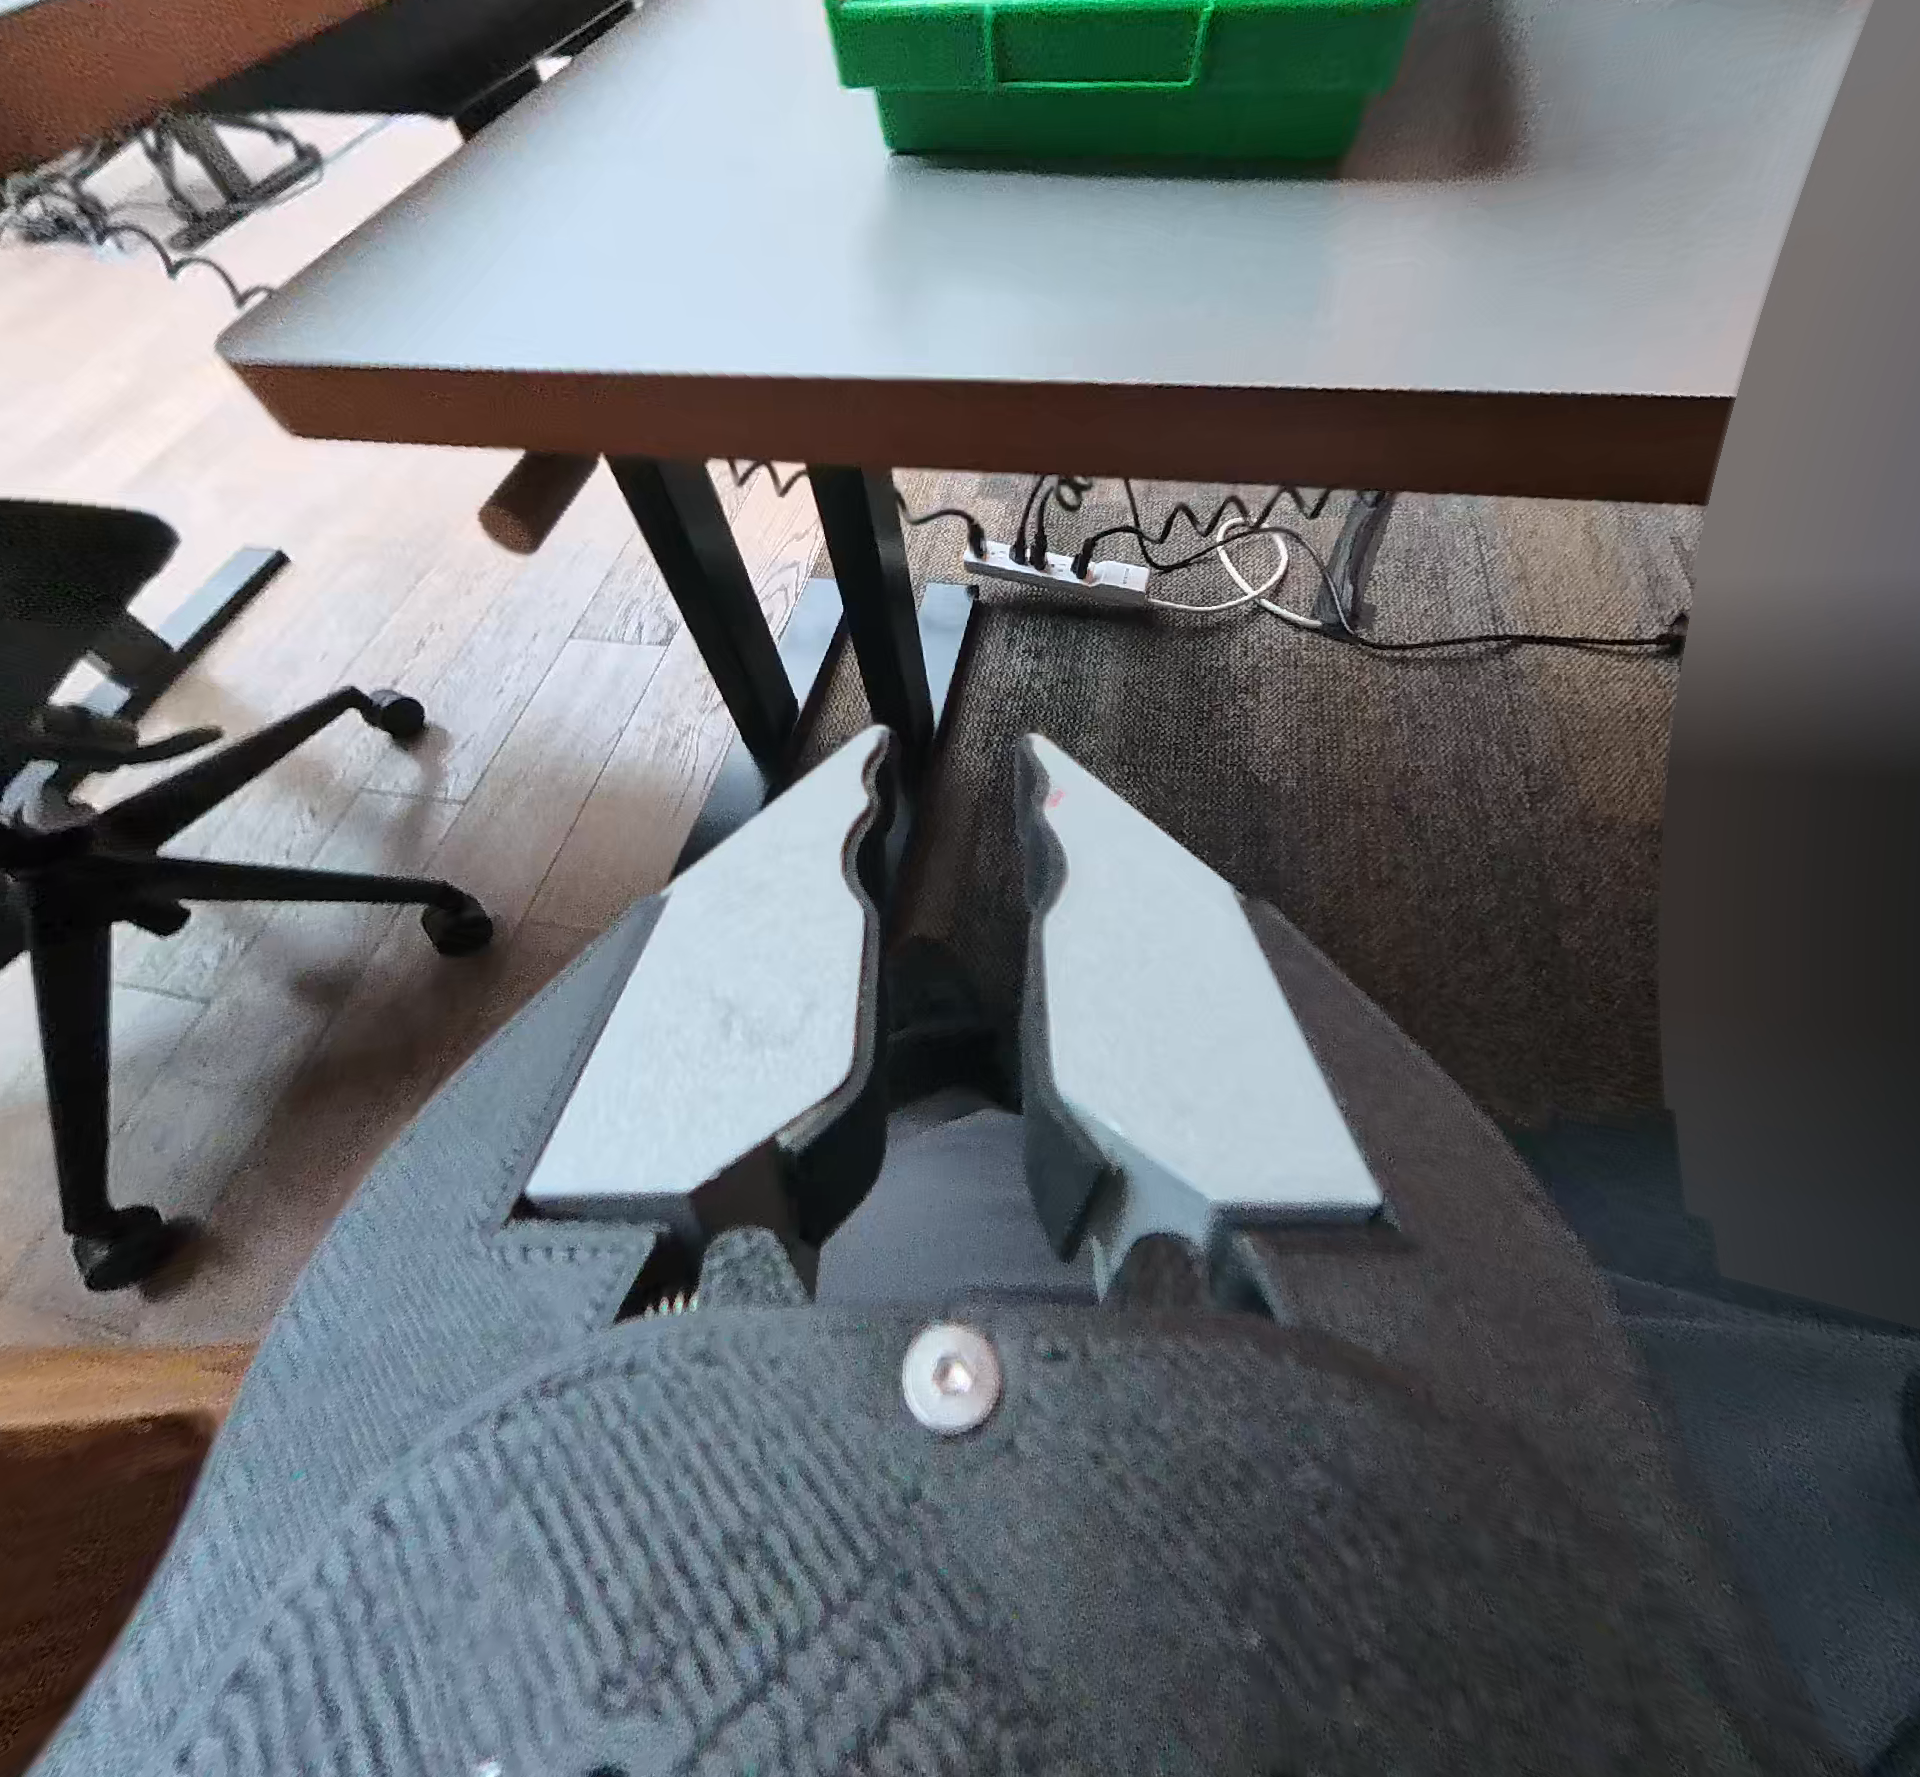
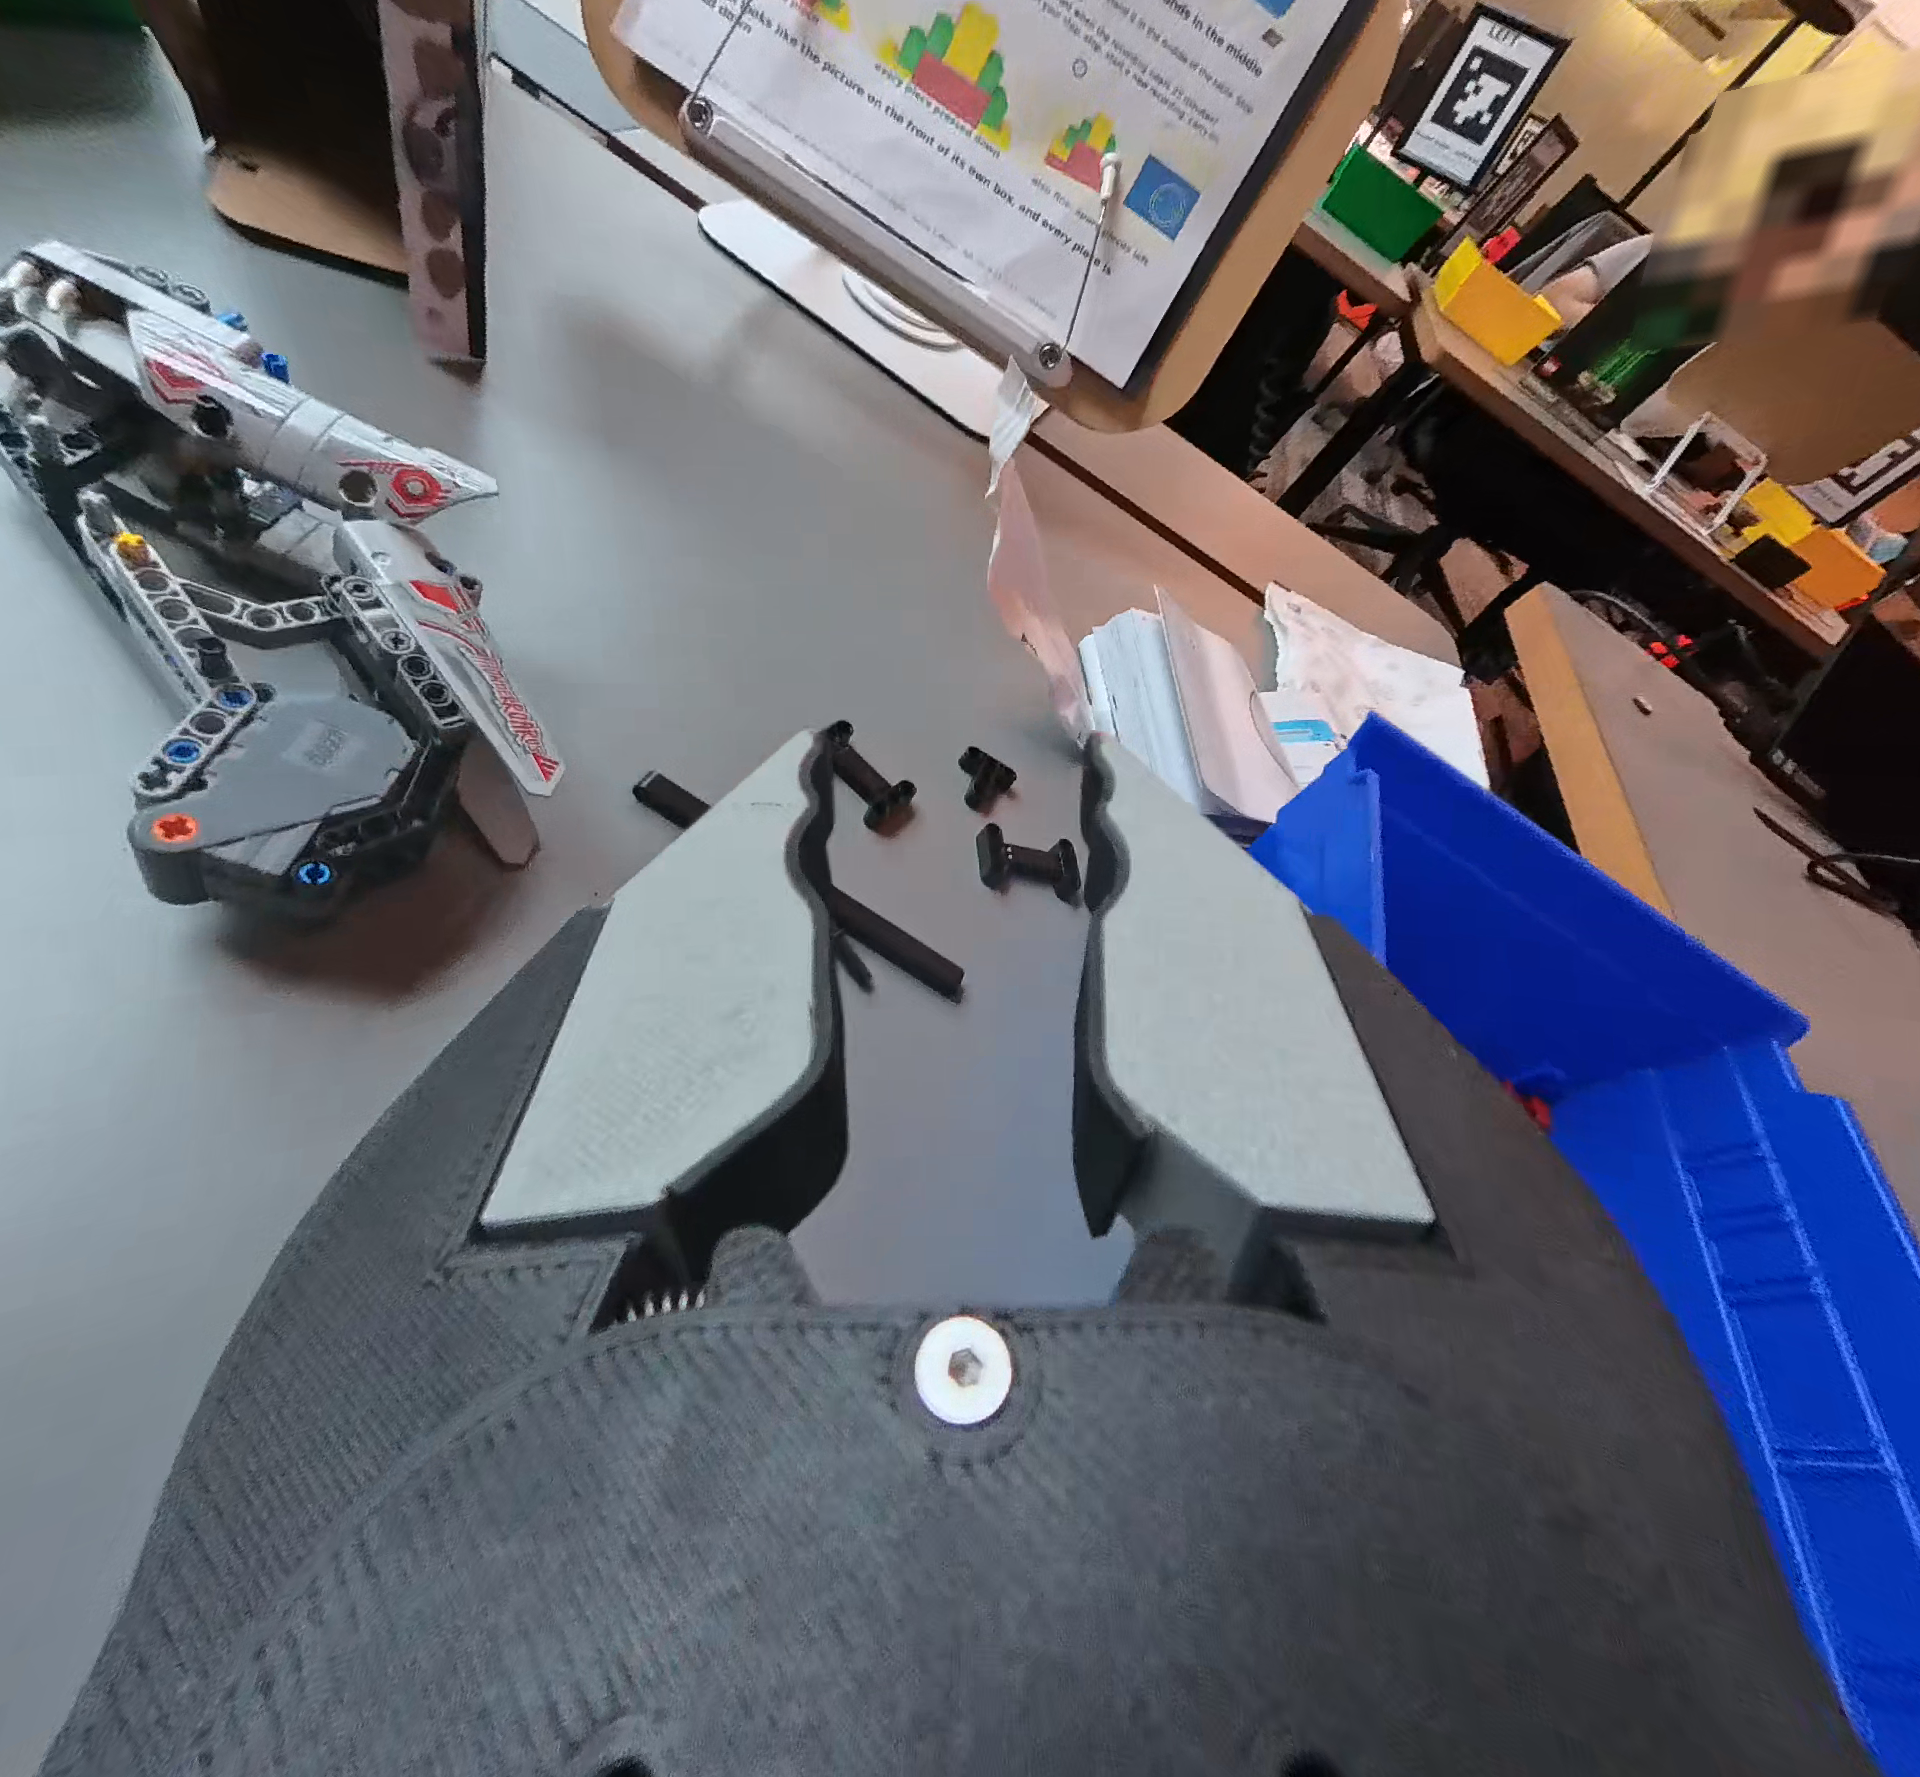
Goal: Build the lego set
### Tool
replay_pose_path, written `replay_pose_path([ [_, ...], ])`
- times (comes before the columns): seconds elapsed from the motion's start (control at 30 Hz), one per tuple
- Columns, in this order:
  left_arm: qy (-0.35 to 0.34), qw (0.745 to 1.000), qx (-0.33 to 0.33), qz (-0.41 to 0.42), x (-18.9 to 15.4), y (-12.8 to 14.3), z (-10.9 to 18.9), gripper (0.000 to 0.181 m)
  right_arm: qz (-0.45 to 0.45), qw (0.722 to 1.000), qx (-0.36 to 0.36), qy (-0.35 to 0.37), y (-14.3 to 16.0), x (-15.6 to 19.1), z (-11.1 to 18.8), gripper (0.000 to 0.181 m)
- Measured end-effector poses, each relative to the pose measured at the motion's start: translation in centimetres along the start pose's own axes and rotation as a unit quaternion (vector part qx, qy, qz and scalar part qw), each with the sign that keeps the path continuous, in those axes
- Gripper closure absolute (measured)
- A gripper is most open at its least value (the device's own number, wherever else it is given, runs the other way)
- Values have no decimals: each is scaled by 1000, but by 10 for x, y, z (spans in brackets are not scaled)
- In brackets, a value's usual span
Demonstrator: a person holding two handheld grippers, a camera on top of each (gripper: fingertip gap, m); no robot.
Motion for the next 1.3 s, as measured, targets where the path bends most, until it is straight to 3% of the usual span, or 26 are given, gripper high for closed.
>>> replay_pose_path([
  [0.2,-35,998,-31,37,16,7,47,165,-44,999,-4,-14,-4,10,4,133],
  [0.33,-14,997,-28,76,16,16,69,165,-49,999,-9,-16,-6,22,20,132],
  [0.43,4,996,-24,83,10,19,77,164,-69,992,-38,-95,-16,53,44,136],
  [0.57,26,996,-7,83,1,23,83,161,-10,979,-75,-189,-37,104,87,138],
  [0.67,39,996,8,83,-6,29,92,163,-67,944,-97,-309,-29,162,114,141],
  [0.83,49,995,21,84,-17,36,115,163,-119,868,-24,-482,50,287,137,140],
  [1.0,66,993,35,87,-34,42,136,163,-29,790,83,-607,179,403,133,138],
  [1.1,62,994,41,76,-38,43,148,164,-7,731,191,-654,249,469,127,133],
  [1.2,37,996,58,53,-33,50,160,167,37,740,236,-629,319,529,120,144],
  [1.3,-8,994,103,19,-20,68,178,170,2,748,298,-593,381,587,122,140],
])
Point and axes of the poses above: each gripper's, where its closed fingertips meet, z back along the fingers, y out of its underside, x = y × z across the jaws, the point moved 8 cm from there along z, back along the fingers, and after that the axes turned 15 degrees about -x, right-handed, at the moved point
